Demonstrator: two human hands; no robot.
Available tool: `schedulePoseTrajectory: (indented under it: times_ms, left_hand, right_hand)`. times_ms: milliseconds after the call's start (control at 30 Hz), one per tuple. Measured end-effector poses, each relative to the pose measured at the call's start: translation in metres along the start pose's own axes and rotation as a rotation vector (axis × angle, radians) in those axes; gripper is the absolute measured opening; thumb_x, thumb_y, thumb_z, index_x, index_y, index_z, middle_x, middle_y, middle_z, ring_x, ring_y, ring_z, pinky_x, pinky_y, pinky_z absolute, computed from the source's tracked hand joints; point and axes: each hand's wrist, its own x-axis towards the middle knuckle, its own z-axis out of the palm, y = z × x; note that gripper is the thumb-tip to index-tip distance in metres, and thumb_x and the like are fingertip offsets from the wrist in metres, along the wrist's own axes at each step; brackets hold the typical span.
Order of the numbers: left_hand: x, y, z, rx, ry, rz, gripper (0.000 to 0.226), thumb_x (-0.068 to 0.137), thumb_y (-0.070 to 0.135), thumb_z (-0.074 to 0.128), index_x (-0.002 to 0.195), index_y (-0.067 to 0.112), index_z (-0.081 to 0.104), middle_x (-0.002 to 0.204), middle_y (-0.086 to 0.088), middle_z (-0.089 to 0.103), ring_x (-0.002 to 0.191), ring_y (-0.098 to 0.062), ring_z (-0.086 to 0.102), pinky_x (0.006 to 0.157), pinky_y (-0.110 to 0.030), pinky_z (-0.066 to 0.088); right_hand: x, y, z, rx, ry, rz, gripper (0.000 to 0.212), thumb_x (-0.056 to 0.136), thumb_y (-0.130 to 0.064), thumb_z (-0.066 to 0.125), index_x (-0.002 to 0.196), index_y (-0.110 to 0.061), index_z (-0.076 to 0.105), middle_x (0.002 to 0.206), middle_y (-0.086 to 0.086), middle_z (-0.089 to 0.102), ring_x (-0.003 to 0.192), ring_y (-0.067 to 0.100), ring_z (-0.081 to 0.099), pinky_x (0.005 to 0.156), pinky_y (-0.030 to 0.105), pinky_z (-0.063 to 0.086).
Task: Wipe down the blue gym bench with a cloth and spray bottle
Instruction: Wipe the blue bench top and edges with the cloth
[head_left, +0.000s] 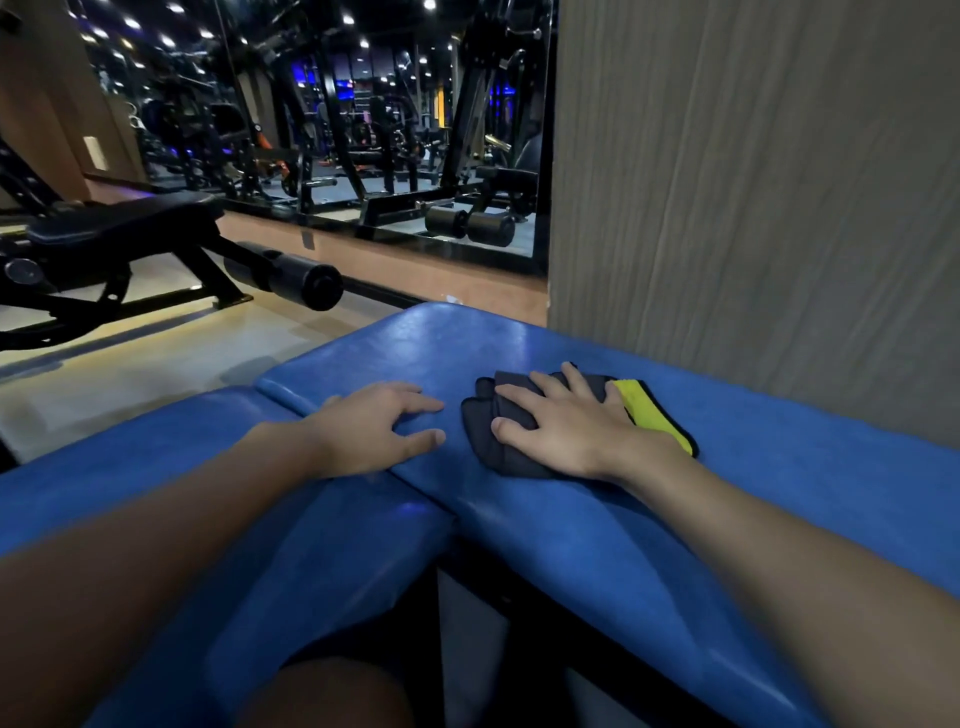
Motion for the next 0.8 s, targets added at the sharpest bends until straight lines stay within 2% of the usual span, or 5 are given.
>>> schedulePoseTrajectory:
  times_ms: [100, 233, 500, 633, 800]
  left_hand:
    - [0.001, 0.022, 0.007, 0.027, -0.003, 0.053, 0.093, 0.064, 0.091, 0.029, 0.145, 0.048, 0.045, 0.157, 0.012, 0.036, 0.139, -0.011, 0.039, 0.113, -0.054, 0.032]
    - [0.002, 0.041, 0.012, 0.068, -0.034, 0.049, 0.075, 0.078, 0.087, 0.038, 0.143, 0.05, 0.043, 0.153, 0.015, 0.038, 0.142, -0.013, 0.034, 0.111, -0.06, 0.028]
    - [-0.001, 0.076, 0.023, 0.02, -0.037, 0.1, 0.095, 0.061, 0.099, 0.033, 0.142, 0.051, 0.043, 0.149, 0.019, 0.04, 0.142, -0.01, 0.033, 0.112, -0.064, 0.026]
    - [-0.006, 0.102, 0.033, 0.102, -0.075, 0.069, 0.07, 0.081, 0.086, 0.04, 0.144, 0.058, 0.033, 0.162, 0.009, 0.025, 0.153, -0.028, 0.014, 0.113, -0.07, 0.014]
    - [-0.005, 0.118, 0.036, 0.142, -0.118, -0.002, 0.073, 0.076, 0.092, 0.033, 0.143, 0.064, 0.022, 0.165, 0.003, 0.018, 0.152, -0.036, 0.009, 0.11, -0.076, 0.011]
  right_hand:
    - [-0.016, 0.014, 0.0, 0.003, 0.005, 0.022, 0.065, 0.089, -0.077, 0.022, 0.15, -0.055, 0.014, 0.167, -0.007, 0.005, 0.153, 0.024, -0.011, 0.116, 0.064, -0.003]
    - [-0.037, 0.032, -0.001, 0.005, 0.005, 0.051, 0.065, 0.089, -0.076, 0.021, 0.151, -0.056, 0.013, 0.167, -0.008, 0.003, 0.153, 0.023, -0.012, 0.116, 0.064, -0.003]
    - [-0.083, 0.068, -0.002, 0.012, 0.024, 0.117, 0.065, 0.089, -0.076, 0.019, 0.151, -0.055, 0.012, 0.167, -0.008, 0.003, 0.153, 0.022, -0.013, 0.117, 0.063, -0.004]
    - [-0.113, 0.083, -0.004, -0.001, 0.005, 0.169, 0.065, 0.089, -0.076, 0.017, 0.151, -0.056, 0.009, 0.167, -0.01, 0.001, 0.152, 0.02, -0.014, 0.118, 0.062, -0.004]
    - [-0.138, 0.088, -0.017, -0.053, -0.04, 0.225, 0.068, 0.089, -0.079, 0.017, 0.152, -0.053, 0.01, 0.167, -0.008, 0.002, 0.153, 0.024, -0.012, 0.116, 0.065, -0.004]
